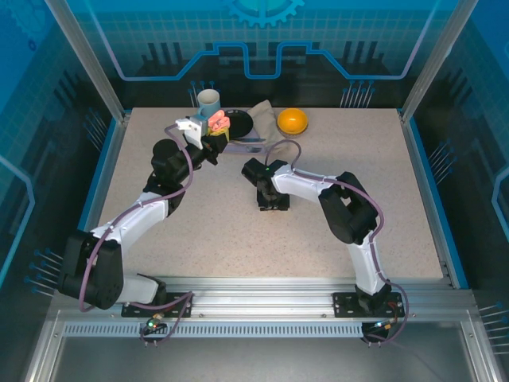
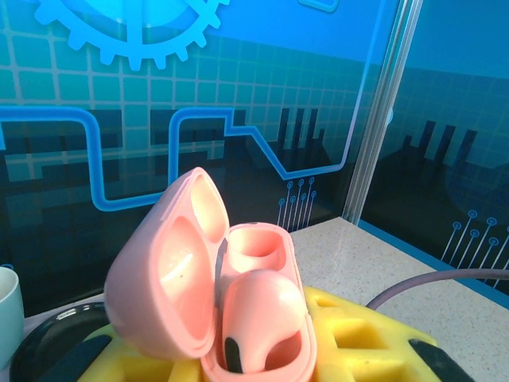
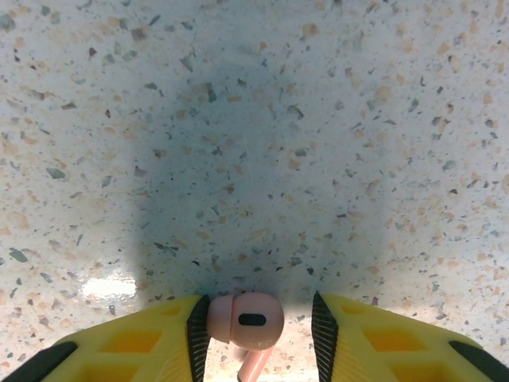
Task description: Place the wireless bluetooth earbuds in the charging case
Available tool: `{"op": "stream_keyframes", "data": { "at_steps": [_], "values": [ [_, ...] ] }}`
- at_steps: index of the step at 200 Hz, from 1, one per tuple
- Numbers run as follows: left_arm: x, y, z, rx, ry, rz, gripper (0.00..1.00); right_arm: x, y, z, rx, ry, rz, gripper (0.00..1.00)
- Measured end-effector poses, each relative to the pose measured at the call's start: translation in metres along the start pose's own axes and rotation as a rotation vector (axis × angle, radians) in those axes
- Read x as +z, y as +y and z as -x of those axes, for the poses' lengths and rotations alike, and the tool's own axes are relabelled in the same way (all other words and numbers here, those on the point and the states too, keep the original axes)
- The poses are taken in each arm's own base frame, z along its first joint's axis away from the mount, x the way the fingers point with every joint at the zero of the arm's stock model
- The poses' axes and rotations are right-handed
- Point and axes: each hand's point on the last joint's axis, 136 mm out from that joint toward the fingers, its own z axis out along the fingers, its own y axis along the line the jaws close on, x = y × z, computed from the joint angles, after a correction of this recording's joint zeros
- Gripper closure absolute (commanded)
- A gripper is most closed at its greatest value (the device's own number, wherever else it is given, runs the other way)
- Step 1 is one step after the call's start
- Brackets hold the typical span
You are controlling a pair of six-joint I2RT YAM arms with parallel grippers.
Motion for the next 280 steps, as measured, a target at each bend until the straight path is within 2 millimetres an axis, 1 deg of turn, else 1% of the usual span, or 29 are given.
{"op": "stream_keyframes", "data": {
  "at_steps": [89,137,206,235,280],
  "values": [
    [0.000,0.000,0.000,0.000,0.001,-0.001,1.00,0.002,0.001,0.001,0.012,0.012,0.020,0.60],
    [0.002,0.001,-0.005,-0.003,0.009,0.001,1.00,0.002,0.003,0.001,-0.003,0.012,0.034,0.68],
    [0.002,0.001,-0.006,-0.004,0.011,0.001,1.00,0.002,0.004,0.002,-0.009,0.018,0.050,0.71],
    [0.003,0.000,-0.006,-0.004,0.012,-0.002,1.00,0.001,0.000,0.003,-0.003,-0.008,0.061,0.70],
    [0.003,-0.001,-0.006,-0.004,0.012,-0.004,1.00,0.003,-0.011,0.014,-0.006,-0.034,0.046,0.70]
  ]
}}
